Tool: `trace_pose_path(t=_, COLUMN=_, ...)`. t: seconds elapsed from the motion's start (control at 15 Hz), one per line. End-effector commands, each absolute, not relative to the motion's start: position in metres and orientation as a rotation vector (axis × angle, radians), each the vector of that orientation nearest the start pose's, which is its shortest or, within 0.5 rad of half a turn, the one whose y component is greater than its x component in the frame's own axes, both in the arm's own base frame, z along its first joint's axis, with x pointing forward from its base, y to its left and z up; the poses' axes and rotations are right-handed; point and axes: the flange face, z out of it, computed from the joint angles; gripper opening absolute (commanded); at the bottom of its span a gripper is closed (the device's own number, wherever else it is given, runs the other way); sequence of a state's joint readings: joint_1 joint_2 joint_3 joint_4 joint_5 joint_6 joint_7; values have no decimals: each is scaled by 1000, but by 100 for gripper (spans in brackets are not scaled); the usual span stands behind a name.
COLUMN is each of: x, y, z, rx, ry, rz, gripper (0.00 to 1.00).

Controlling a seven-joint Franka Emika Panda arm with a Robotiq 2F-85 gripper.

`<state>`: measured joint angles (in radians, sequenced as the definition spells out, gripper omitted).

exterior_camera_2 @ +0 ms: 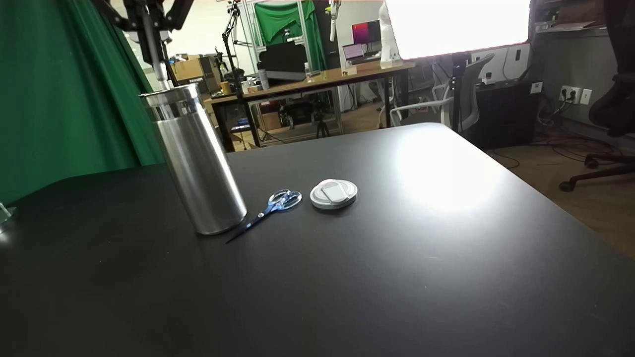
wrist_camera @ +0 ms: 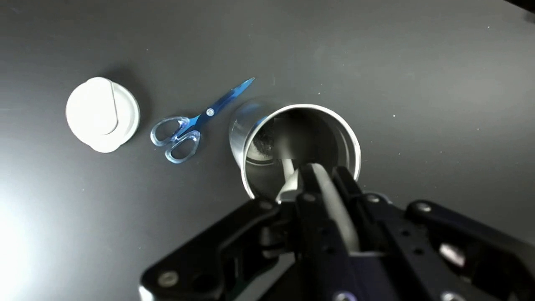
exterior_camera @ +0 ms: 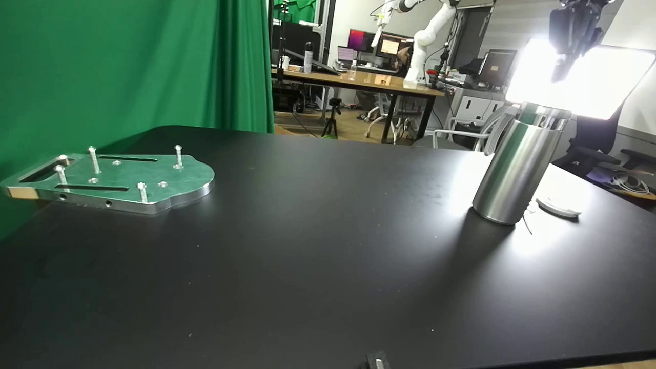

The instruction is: Stir the contents in the flusk.

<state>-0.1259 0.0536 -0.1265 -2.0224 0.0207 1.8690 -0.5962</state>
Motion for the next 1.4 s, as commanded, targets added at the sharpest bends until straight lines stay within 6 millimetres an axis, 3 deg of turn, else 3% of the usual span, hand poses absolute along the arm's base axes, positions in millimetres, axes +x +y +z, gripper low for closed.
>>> trace_pose_path(t=0.0, x=517, y=-131, z=451, rx=-3014, ry=-507, rz=176, gripper=4)
trace_pose_path(t=0.33, x=507, y=-128, z=498, rx=-3040, ry=-534, rz=40, gripper=4)
trace_pose_path(t=0.6, x=502, y=-125, z=513, rx=-3050, ry=-544, rz=-9, gripper=4)
trace_pose_path(t=0.87, x=507, y=-125, z=491, rx=-3044, ry=-539, rz=51, gripper=4)
trace_pose_path(t=1.33, x=522, y=-125, z=425, rx=-3015, ry=-504, rz=234, gripper=4)
